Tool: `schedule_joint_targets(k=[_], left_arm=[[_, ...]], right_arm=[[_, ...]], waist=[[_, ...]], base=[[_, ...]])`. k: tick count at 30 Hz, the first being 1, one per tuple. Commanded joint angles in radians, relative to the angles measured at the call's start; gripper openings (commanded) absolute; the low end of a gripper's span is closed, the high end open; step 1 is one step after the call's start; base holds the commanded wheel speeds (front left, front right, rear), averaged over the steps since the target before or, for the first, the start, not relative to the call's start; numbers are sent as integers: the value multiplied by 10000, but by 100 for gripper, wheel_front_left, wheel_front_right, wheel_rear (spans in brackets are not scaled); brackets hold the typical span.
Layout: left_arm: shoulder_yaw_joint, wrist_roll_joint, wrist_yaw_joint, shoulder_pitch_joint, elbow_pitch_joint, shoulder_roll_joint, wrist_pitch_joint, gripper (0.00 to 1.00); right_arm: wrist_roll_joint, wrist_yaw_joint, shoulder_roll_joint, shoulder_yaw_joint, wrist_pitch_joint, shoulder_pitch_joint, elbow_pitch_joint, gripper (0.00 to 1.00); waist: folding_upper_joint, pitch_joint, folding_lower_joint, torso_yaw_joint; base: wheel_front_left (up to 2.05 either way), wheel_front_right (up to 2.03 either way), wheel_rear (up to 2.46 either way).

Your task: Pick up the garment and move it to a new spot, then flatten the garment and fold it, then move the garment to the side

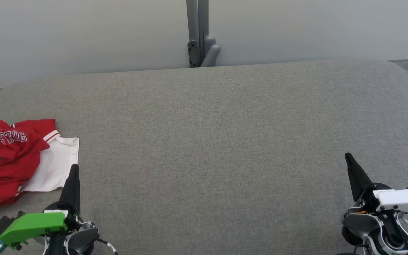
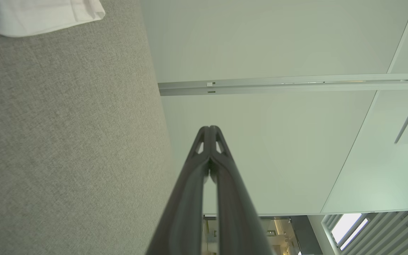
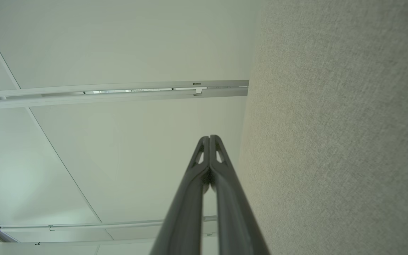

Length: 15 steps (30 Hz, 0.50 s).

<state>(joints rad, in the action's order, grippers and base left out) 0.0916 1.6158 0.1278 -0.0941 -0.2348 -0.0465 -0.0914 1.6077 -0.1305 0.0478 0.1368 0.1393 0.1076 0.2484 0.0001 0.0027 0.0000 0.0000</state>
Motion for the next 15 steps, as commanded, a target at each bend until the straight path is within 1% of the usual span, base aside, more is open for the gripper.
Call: schedule_joint_targets(k=[1,15], left_arm=[[17,8,56,-133,11,-72,1,0],[16,8,56,-134,11,-72,1,0]], right_arm=[[48,-4,46,8,19,67,-38,0],[50,-4,46,8,18,68,-38,0]], waist=[[-1,0,0,0],[-1,0,0,0]], base=[[0,0,0],[0,0,0]])
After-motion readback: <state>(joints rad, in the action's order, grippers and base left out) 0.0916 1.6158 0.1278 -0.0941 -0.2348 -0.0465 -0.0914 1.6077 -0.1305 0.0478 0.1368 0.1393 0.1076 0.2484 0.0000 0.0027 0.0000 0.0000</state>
